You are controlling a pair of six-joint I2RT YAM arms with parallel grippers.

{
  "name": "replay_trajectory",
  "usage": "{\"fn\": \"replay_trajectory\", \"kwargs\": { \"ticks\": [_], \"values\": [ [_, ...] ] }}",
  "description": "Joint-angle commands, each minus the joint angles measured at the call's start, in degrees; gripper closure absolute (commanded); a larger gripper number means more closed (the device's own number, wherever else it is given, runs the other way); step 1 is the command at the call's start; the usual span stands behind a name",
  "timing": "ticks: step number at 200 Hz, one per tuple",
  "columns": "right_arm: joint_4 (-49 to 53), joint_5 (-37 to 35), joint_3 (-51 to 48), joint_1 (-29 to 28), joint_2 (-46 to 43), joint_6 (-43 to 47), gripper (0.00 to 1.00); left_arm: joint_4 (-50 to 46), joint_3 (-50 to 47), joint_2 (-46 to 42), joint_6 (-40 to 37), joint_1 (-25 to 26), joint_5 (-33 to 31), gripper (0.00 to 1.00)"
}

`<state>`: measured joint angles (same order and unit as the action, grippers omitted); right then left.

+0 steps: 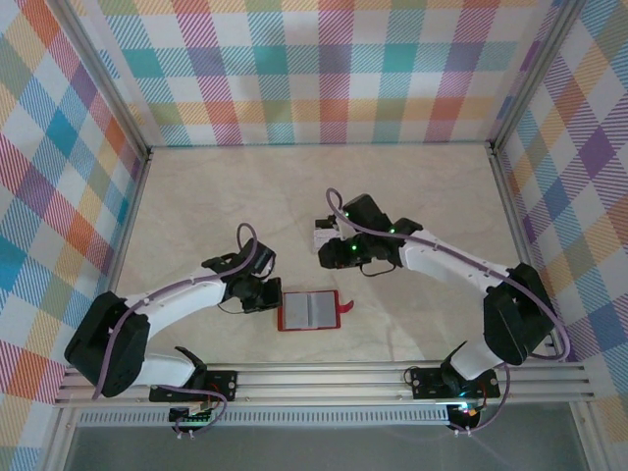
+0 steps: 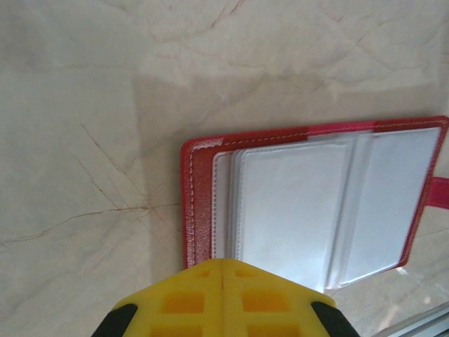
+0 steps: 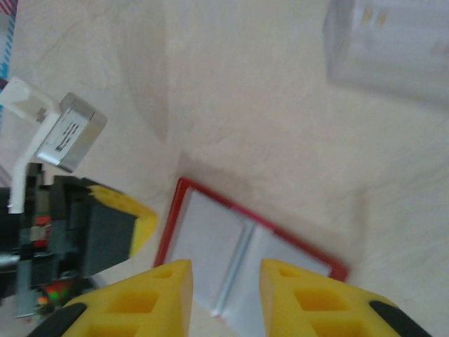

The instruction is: Take the credit cards out of the card holder

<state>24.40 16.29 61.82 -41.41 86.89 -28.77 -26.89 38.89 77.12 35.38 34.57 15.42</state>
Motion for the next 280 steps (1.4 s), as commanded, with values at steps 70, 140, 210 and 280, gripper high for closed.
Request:
{"fn": "replay_trajectory", "kwargs": {
  "ticks": [70, 140, 210, 280],
  "values": [
    [-11.7, 9.0, -3.9, -8.5, 10.7, -20.5, 0.69, 7.1, -7.1, 3.8, 2.1, -0.8, 5.8, 0.96],
    [-12.2, 9.3, 1.5, -12.4, 20.0, -21.6, 0.85, 7.1, -7.9, 3.4, 2.2, -0.8, 5.3, 0.96],
    [-7.0, 5.4, 3.3, -13.0, 24.2, -20.8, 0.86, 5.7, -7.3, 3.7, 1.5, -0.8, 4.6, 0.96],
    [6.5, -3.6, 4.5, -13.1, 20.7, -16.1, 0.74, 4.6, -7.0, 3.6, 1.0, -0.8, 4.0, 0.96]
  ]
}}
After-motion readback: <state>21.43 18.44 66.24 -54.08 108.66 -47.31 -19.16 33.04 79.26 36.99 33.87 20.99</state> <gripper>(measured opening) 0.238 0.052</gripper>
